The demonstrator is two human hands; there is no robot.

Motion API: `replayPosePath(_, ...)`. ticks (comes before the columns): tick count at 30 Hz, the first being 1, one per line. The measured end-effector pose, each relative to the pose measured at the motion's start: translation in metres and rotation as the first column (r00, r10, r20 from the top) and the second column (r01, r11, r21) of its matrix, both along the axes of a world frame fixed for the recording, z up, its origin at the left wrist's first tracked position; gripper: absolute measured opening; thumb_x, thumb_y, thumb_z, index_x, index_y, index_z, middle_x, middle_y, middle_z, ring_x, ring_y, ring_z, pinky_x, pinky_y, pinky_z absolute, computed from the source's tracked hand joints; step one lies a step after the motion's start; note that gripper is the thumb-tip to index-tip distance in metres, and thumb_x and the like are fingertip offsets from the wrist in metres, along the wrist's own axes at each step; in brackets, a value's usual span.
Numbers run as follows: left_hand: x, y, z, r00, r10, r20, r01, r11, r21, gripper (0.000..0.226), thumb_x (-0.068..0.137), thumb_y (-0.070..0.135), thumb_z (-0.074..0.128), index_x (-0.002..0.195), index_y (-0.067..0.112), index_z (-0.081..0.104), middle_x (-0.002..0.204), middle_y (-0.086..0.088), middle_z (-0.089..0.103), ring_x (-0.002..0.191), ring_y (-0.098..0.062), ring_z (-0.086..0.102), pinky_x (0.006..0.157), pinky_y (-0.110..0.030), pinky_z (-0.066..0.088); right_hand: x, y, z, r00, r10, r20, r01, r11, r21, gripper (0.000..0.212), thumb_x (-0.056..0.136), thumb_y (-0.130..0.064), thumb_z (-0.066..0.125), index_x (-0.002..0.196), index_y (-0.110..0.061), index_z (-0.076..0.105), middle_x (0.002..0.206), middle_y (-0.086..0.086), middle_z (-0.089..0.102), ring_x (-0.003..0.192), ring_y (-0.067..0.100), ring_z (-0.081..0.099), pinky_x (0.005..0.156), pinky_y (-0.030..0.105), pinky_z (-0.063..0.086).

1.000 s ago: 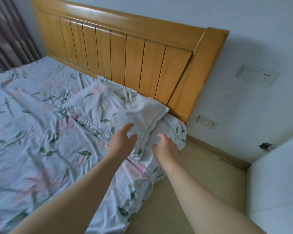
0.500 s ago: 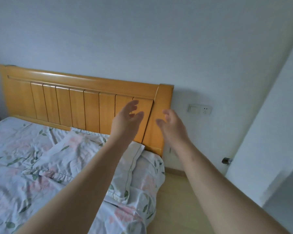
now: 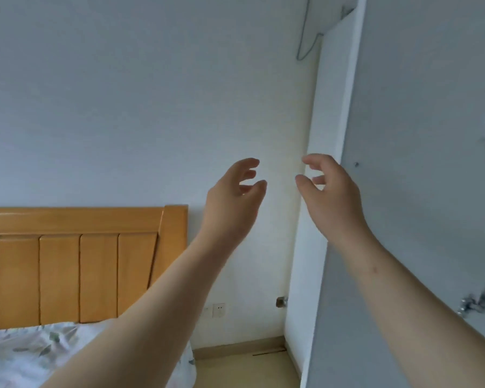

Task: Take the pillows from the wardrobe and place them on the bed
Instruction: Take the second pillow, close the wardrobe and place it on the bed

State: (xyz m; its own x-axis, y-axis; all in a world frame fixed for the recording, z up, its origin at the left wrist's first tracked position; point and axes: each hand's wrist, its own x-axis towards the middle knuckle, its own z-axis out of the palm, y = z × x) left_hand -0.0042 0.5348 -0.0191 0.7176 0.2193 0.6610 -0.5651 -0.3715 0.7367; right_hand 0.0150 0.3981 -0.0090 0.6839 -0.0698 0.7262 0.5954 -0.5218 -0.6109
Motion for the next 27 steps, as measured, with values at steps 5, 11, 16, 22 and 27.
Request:
replayPosePath(5, 0.0, -0.078, 0.021, 0.967, -0.22, 0.131, 0.21, 0.974, 0.088, 0.034, 0.088, 0.012, 0.05, 0.115, 0.032, 0.055, 0.099, 0.021, 0.058, 0.081, 0.012, 0.056, 0.07, 0.0, 0.04, -0.019, -0.084, 0.027, 0.973, -0.225, 0.053, 0.225, 0.974, -0.003, 0.034, 0.089, -0.021, 0.054, 0.123, -0.025, 0.052, 0.128, -0.005, 0.054, 0.106, 0.009, 0.05, 0.089, 0.024, 0.037)
replayPosePath(11, 0.001, -0.187, 0.04, 0.886, -0.431, 0.169, 0.402, 0.898, 0.181, 0.032, 0.089, 0.008, 0.048, 0.115, 0.025, 0.057, 0.105, 0.014, 0.058, 0.083, 0.005, 0.057, 0.073, -0.001, 0.039, -0.059, -0.196, 0.036, 0.876, -0.475, 0.08, 0.481, 0.873, -0.077, 0.034, 0.088, -0.02, 0.056, 0.122, -0.023, 0.054, 0.126, -0.004, 0.056, 0.113, 0.016, 0.05, 0.092, 0.026, 0.037)
replayPosePath(16, -0.005, -0.289, 0.05, 0.806, -0.568, 0.165, 0.531, 0.818, 0.222, 0.037, 0.088, 0.003, 0.043, 0.116, 0.022, 0.057, 0.108, 0.013, 0.058, 0.095, -0.012, 0.06, 0.082, -0.018, 0.039, -0.1, -0.291, 0.054, 0.744, -0.658, 0.117, 0.669, 0.734, -0.12, 0.035, 0.087, -0.02, 0.056, 0.122, -0.022, 0.054, 0.126, -0.001, 0.056, 0.116, 0.021, 0.05, 0.094, 0.031, 0.039)
replayPosePath(22, -0.02, -0.391, 0.068, 0.732, -0.641, 0.232, 0.587, 0.765, 0.264, 0.035, 0.089, 0.004, 0.045, 0.117, 0.021, 0.057, 0.111, 0.01, 0.058, 0.095, -0.011, 0.055, 0.08, -0.018, 0.036, -0.145, -0.385, 0.077, 0.578, -0.785, 0.225, 0.816, 0.547, -0.188, 0.034, 0.085, -0.015, 0.057, 0.118, -0.02, 0.057, 0.121, 0.002, 0.059, 0.112, 0.026, 0.052, 0.092, 0.034, 0.039)
replayPosePath(27, -0.02, -0.45, 0.088, 0.704, -0.624, 0.339, 0.515, 0.777, 0.361, 0.037, 0.089, 0.006, 0.046, 0.122, 0.019, 0.055, 0.127, 0.003, 0.058, 0.116, -0.017, 0.052, 0.094, -0.023, 0.035, -0.169, -0.439, 0.097, 0.411, -0.851, 0.329, 0.893, 0.303, -0.331, 0.038, 0.085, -0.019, 0.055, 0.123, -0.021, 0.055, 0.125, 0.003, 0.059, 0.117, 0.028, 0.045, 0.096, 0.034, 0.033)
